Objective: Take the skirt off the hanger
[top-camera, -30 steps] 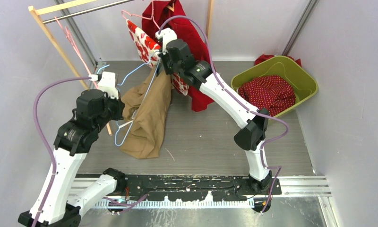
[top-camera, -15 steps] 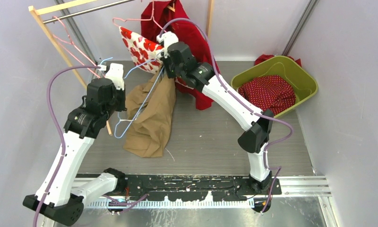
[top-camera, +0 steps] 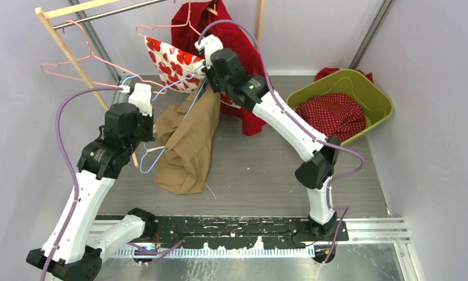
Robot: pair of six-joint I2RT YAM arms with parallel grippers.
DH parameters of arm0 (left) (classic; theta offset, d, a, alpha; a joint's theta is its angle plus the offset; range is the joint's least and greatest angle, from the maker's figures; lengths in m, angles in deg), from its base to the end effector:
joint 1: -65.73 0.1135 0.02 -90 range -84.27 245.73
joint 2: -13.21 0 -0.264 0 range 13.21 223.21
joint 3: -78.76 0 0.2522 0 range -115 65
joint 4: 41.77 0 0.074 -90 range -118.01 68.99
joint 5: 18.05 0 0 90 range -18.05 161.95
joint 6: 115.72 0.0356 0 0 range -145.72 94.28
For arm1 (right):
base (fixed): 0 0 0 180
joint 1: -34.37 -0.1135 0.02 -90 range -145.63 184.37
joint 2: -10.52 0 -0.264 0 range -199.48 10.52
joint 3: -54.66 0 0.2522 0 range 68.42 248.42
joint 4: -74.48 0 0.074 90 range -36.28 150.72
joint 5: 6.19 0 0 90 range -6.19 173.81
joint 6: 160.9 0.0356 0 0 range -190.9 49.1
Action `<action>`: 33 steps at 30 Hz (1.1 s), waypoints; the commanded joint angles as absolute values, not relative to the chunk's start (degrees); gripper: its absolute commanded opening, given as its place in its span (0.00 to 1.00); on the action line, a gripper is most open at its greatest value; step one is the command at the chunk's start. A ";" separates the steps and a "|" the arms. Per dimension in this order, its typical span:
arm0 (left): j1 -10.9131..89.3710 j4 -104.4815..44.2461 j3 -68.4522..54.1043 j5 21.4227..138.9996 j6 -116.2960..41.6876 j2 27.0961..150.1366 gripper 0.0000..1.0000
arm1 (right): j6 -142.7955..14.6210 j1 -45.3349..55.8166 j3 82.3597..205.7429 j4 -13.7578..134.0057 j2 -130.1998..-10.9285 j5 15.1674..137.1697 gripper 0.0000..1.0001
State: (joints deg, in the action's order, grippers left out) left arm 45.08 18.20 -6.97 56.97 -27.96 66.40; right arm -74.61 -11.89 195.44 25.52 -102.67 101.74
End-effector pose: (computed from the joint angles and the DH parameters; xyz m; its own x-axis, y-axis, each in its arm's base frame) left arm 0.1629 -0.0516 0.4106 -0.4357 0.1238 -0.8916 0.1090 0.9905 0.0843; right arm 0.3176 0.3160 0.4337 -0.2198 -0.3187 -0.9220 -0.5045 0.8461 -0.1722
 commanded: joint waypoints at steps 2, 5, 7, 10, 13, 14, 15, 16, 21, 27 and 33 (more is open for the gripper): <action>44.88 23.21 -6.03 56.58 -24.88 64.01 0.00 | -77.22 -7.41 202.20 34.75 -98.53 105.94 0.05; 44.85 24.18 -5.33 56.06 -24.43 63.26 0.00 | -78.10 -6.25 203.50 35.27 -98.61 105.93 0.05; 44.90 24.59 -4.85 56.18 -24.38 62.99 0.00 | -78.91 -5.56 204.02 35.96 -98.64 106.31 0.05; 44.89 25.27 -4.37 56.60 -24.49 62.24 0.00 | -78.73 -3.91 204.63 36.48 -98.61 106.56 0.05; 44.89 25.58 -3.66 56.27 -24.43 61.65 0.00 | -78.68 -3.01 205.64 36.63 -98.64 106.52 0.05; 44.86 25.41 -3.63 56.29 -24.24 61.79 0.00 | -78.13 -3.03 205.76 36.59 -98.53 105.96 0.05; 44.89 25.12 -3.75 56.35 -24.19 62.14 0.00 | -77.13 -3.13 205.79 36.28 -98.34 104.65 0.05; 44.90 24.70 -4.05 56.50 -24.15 62.76 0.00 | -75.64 -3.19 205.70 35.77 -98.08 103.42 0.05; 44.89 22.57 -6.38 58.15 -23.79 66.28 0.00 | -76.44 -5.06 203.34 35.83 -97.14 104.66 0.05; 44.81 23.85 -5.11 57.83 -23.35 64.57 0.00 | -80.52 -3.23 202.88 38.50 -97.41 108.87 0.06; 44.81 25.65 -3.01 57.31 -23.75 61.74 0.00 | -80.08 -0.25 201.53 38.45 -97.15 108.96 0.05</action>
